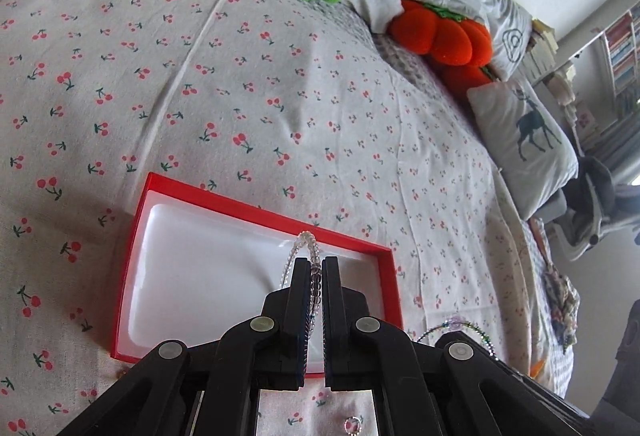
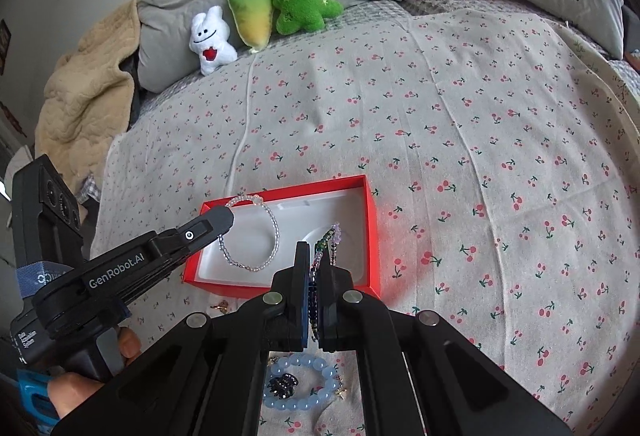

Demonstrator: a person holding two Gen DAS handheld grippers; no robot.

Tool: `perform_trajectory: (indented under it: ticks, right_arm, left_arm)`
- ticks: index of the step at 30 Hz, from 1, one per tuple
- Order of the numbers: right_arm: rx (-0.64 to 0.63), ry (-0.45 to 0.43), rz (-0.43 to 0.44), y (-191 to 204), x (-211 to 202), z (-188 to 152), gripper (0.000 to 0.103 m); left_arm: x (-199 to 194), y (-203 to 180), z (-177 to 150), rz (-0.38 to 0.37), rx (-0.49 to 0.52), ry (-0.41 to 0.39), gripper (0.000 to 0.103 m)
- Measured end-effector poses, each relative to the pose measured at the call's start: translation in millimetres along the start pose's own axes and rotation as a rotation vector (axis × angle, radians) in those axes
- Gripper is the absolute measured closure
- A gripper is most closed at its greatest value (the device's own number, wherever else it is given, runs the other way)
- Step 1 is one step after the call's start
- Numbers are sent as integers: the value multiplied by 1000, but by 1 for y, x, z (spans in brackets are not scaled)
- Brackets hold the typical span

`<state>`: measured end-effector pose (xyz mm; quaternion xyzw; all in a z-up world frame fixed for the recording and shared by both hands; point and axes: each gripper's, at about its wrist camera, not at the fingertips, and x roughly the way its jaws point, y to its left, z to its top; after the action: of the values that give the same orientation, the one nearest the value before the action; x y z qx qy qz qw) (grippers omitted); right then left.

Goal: Organize jewelry
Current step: 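Lift the clear bracelet with the left tool while the right tool carries its bracelet over the red box, then open the left tool over the red box while the right tool releases its bracelet inside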

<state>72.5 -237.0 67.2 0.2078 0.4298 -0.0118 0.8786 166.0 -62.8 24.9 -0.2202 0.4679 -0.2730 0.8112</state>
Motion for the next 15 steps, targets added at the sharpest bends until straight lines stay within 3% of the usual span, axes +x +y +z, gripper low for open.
perform_trajectory:
  ticks: [4,12,15]
  right_arm:
    - [12,0,-3,2,5,6,101]
    - [-3,7,-5,18,22,14,101]
    - [-18,10,-18,24,28,17,101]
  left_arm:
    - [2,12,0,56,-16,12,103]
    - [-10,24,3,98,-23,45,100]
    - [-23,26,5,127,-8,32,78]
